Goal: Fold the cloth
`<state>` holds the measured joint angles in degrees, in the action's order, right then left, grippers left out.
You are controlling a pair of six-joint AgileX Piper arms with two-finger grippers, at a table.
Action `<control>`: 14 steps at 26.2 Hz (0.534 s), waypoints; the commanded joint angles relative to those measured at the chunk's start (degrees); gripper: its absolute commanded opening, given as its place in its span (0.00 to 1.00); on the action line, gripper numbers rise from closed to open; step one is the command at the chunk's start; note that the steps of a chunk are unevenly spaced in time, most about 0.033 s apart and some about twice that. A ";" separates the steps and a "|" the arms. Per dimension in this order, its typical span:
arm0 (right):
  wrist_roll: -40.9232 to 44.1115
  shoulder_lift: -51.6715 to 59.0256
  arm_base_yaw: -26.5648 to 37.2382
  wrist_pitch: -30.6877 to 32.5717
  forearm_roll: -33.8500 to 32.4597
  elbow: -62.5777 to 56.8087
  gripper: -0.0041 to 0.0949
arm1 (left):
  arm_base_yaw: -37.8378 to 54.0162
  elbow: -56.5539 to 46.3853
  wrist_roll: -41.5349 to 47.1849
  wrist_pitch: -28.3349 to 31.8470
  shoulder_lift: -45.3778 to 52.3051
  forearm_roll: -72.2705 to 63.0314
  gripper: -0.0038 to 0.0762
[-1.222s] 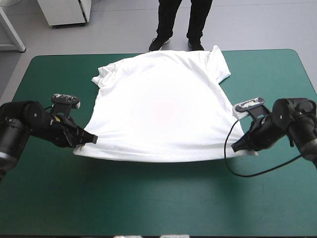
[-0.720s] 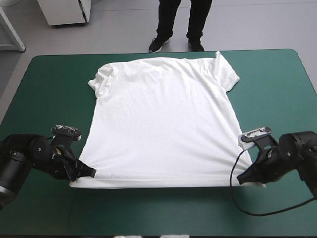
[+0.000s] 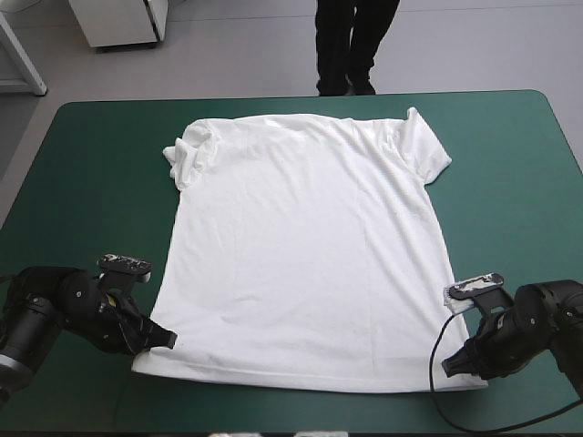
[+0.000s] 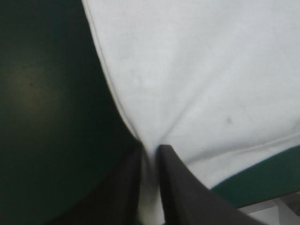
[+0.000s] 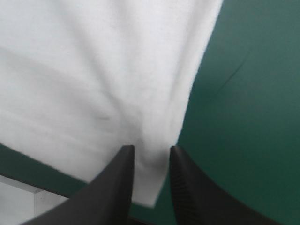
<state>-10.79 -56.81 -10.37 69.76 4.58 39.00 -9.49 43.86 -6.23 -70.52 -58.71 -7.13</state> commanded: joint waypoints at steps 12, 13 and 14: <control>5.77 -10.31 -0.09 -0.93 -8.67 25.03 0.62 | -0.27 19.73 1.45 5.97 -4.54 4.02 0.59; 5.77 -12.27 -0.09 -1.16 -8.67 27.03 0.62 | -0.27 21.72 1.74 6.73 -5.96 4.99 0.59; 5.77 -14.32 -0.09 -1.41 -8.67 29.62 0.61 | -0.27 23.61 2.01 7.47 -7.86 5.95 0.59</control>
<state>-5.30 -67.40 -10.37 70.40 -2.73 62.08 -9.49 61.57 -5.48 -67.34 -63.11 -3.49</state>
